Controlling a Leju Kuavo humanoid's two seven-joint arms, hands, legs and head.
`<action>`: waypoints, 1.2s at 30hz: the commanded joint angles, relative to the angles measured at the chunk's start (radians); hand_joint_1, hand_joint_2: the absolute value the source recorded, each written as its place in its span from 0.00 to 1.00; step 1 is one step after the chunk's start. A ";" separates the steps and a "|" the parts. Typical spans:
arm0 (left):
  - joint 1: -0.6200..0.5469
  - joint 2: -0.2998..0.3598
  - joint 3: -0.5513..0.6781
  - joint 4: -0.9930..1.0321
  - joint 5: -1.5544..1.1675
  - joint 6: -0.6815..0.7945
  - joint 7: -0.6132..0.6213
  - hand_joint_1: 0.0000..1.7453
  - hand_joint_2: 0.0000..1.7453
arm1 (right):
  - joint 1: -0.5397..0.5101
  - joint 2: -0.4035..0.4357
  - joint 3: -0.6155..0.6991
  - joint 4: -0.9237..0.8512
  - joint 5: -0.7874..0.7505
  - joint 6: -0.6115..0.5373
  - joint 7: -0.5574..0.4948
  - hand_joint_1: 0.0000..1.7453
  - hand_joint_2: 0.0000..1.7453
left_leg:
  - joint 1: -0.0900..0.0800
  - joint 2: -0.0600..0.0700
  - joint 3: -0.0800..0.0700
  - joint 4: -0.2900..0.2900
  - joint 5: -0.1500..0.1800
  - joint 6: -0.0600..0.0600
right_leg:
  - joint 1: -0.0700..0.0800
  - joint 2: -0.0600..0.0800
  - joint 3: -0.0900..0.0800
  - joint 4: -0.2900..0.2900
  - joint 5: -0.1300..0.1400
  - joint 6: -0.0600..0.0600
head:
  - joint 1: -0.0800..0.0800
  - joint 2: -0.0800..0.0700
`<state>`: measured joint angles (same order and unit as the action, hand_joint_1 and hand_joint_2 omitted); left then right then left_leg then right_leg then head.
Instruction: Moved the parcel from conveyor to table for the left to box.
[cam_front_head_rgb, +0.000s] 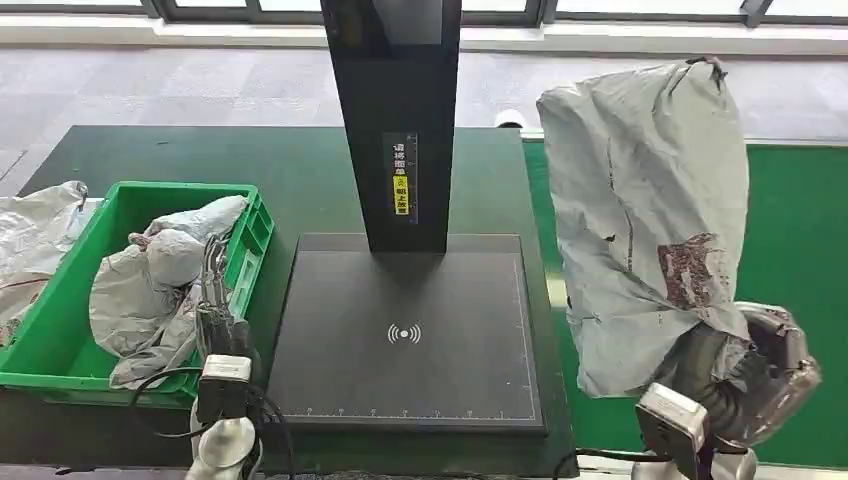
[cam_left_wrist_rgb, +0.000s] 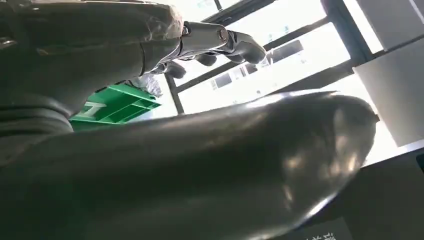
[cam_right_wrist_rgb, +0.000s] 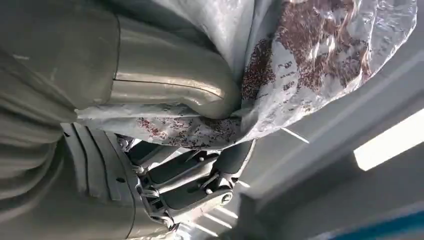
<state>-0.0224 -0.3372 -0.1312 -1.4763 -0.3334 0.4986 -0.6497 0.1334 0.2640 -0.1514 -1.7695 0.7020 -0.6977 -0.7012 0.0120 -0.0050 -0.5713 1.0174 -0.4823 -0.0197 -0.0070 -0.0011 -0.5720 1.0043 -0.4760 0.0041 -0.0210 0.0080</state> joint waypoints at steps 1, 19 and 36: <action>-0.043 0.030 0.039 0.054 -0.013 -0.025 0.010 0.00 0.00 | 0.087 0.033 0.140 -0.265 0.063 0.000 0.003 1.00 1.00 | -0.001 0.000 0.000 -0.001 0.000 0.000 | -0.001 0.000 -0.001 0.001 0.000 0.000 | 0.000 0.000; -0.069 0.040 0.016 0.102 0.027 -0.022 0.004 0.00 0.00 | -0.167 -0.103 0.146 0.581 -0.180 0.581 0.200 1.00 1.00 | 0.000 0.001 0.004 -0.004 0.004 0.002 | 0.000 0.001 0.004 -0.003 0.004 0.001 | 0.000 0.000; -0.133 0.049 -0.033 0.189 0.062 -0.043 0.005 0.00 0.00 | -0.141 -0.090 0.112 0.641 -0.113 0.634 0.279 1.00 1.00 | 0.000 -0.001 0.002 -0.003 0.004 0.001 | -0.001 -0.001 0.002 -0.002 0.003 0.001 | 0.000 0.000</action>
<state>-0.0999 -0.3376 -0.1316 -1.3840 -0.2842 0.4597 -0.6493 0.0078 0.1835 -0.0195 -1.1974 0.5722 -0.0839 -0.4314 0.0123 -0.0048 -0.5713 1.0171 -0.4798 -0.0189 -0.0071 -0.0009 -0.5721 1.0040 -0.4742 0.0047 -0.0210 0.0080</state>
